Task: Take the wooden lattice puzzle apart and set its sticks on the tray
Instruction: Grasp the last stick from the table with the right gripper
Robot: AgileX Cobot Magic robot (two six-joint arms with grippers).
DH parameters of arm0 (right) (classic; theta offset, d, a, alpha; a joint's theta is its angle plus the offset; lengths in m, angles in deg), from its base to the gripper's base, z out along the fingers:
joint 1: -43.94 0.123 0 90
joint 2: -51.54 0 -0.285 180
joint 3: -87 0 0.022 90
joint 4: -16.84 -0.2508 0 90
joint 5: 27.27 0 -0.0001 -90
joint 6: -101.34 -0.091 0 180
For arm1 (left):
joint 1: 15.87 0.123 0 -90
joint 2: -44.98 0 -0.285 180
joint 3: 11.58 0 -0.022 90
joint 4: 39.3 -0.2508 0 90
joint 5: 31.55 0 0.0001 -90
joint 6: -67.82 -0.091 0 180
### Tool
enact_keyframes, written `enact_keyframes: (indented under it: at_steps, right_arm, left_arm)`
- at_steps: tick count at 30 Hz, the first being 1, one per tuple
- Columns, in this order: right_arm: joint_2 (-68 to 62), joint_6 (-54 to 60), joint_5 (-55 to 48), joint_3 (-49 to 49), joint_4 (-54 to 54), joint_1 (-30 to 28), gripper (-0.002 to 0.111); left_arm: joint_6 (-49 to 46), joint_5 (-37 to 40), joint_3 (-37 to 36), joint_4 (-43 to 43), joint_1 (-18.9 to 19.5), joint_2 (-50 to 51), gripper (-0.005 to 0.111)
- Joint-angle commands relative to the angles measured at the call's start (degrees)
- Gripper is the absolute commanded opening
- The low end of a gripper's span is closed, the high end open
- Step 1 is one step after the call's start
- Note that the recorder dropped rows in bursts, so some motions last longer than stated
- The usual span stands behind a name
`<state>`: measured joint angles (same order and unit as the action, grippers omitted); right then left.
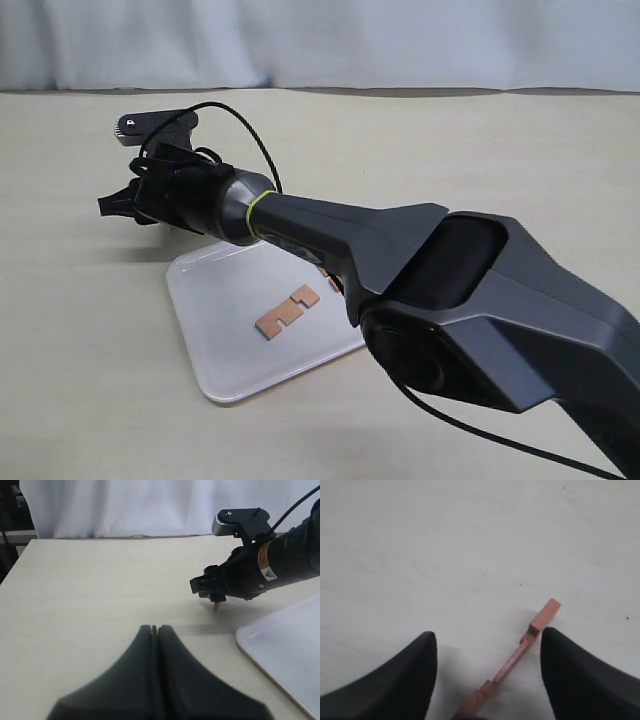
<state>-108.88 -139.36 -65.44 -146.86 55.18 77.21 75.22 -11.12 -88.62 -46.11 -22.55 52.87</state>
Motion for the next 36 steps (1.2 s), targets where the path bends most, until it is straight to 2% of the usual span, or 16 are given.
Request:
enact_keyframes:
  at_steps: [1, 3, 7, 15, 19, 23, 27, 30, 33, 36]
  right_arm:
    - [0.04, -2.08, -1.22, -0.23, 2.48, -0.09, 0.056]
    - [-0.08, -2.11, -1.35, -0.12, 2.92, -0.09, 0.052]
    - [-0.75, -3.40, -1.35, -0.12, 2.12, -0.09, 0.031]
    - [-1.14, -2.33, -4.50, -0.12, 1.63, 0.14, 0.004]
    - [0.59, 1.96, -4.61, -0.12, 1.77, 0.36, 0.004]
    - [7.19, 10.81, -6.32, -0.12, 1.38, 1.57, 0.004]
    - [11.78, 22.22, -20.00, 0.27, 1.32, 3.52, 0.004]
    - [17.10, 32.73, -21.64, 8.18, -5.01, 4.81, 0.004]
    - [22.36, 35.77, -20.94, 17.24, -7.01, 4.36, 0.004]
    - [28.34, 36.25, -15.02, 27.92, -7.65, 3.70, 0.004]
  left_arm:
    - [0.13, -0.47, -0.18, -0.07, 0.01, -0.11, 0.000]
    - [0.13, -0.47, -0.18, -0.07, 0.01, -0.11, 0.000]
    - [0.13, -0.47, -0.18, -0.07, 0.01, -0.11, 0.000]
    - [0.13, -0.47, -0.18, -0.07, 0.01, -0.11, 0.000]
    - [0.13, -0.47, -0.18, -0.07, 0.01, -0.11, 0.000]
    - [0.13, -0.47, -0.18, -0.07, 0.01, -0.11, 0.000]
    - [0.13, -0.47, -0.18, -0.07, 0.01, -0.11, 0.000]
    - [0.13, -0.58, -0.18, -0.07, 0.01, -0.11, 0.000]
    - [0.13, -0.58, -0.18, -0.07, 0.01, -0.11, 0.000]
    - [0.13, -0.58, -0.18, -0.07, 0.01, -0.11, 0.000]
